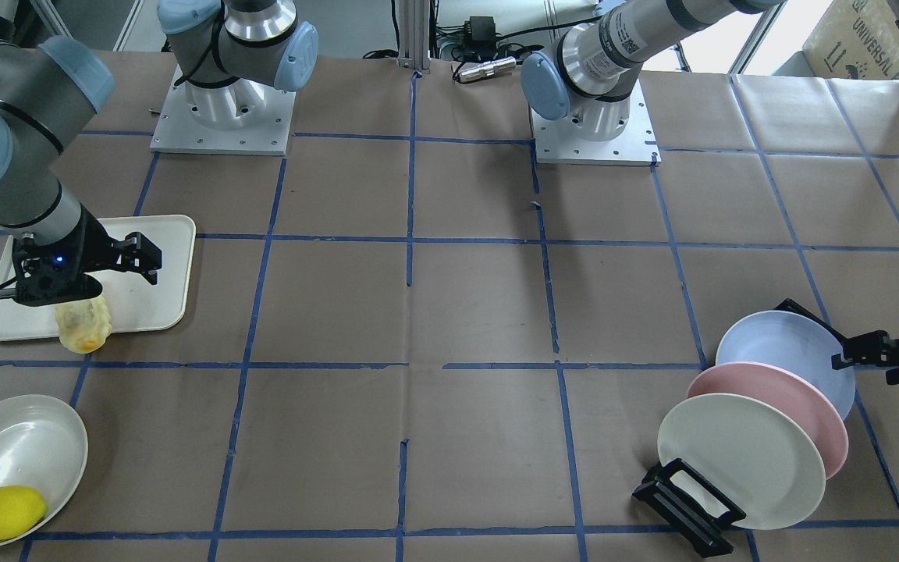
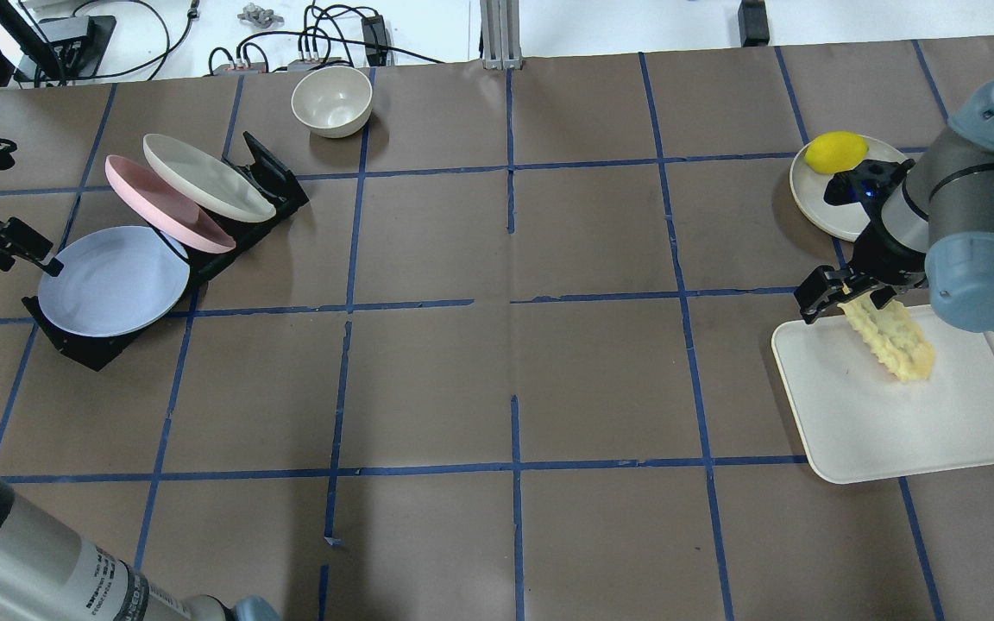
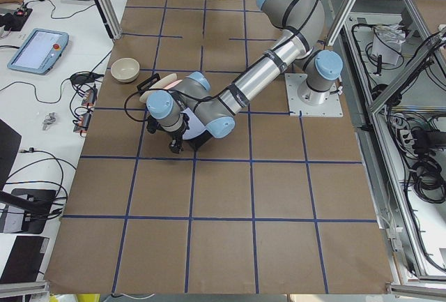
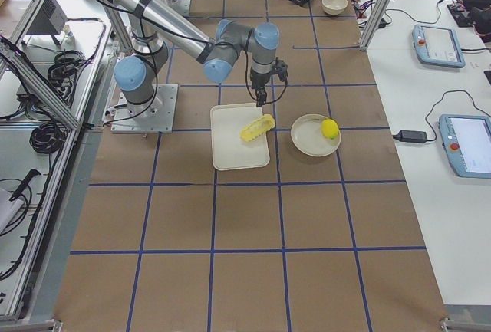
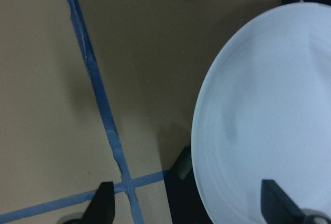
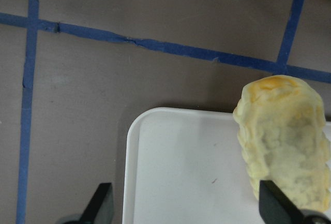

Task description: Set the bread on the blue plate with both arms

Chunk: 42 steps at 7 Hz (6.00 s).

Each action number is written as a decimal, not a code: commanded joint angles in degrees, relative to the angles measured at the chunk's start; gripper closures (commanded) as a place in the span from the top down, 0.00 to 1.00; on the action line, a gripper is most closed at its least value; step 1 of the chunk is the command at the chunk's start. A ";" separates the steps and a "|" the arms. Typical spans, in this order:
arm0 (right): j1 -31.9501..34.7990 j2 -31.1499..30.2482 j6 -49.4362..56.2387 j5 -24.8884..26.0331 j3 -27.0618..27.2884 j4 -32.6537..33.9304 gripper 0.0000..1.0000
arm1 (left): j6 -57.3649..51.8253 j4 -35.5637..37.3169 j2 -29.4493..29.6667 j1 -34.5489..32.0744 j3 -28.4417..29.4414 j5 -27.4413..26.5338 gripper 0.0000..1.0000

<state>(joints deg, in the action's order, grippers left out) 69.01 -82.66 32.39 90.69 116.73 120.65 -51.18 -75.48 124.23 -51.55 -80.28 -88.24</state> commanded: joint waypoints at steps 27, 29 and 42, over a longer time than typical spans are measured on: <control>23.72 -8.13 -25.53 -3.67 -20.32 -35.04 0.12 | 37.00 -1.60 -19.05 -34.81 -16.62 20.19 0.13; 28.08 -4.55 -32.20 -5.43 -19.09 -25.94 0.14 | 43.77 13.63 -14.31 -39.40 -21.31 23.62 0.13; 37.87 27.02 -38.19 -5.17 -32.28 -6.21 0.90 | 47.40 4.07 -25.85 -38.36 -20.44 6.01 1.00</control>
<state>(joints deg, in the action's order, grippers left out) 106.78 -56.44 -5.35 85.38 83.82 113.79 -3.62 -66.53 102.42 -90.14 -100.82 -77.42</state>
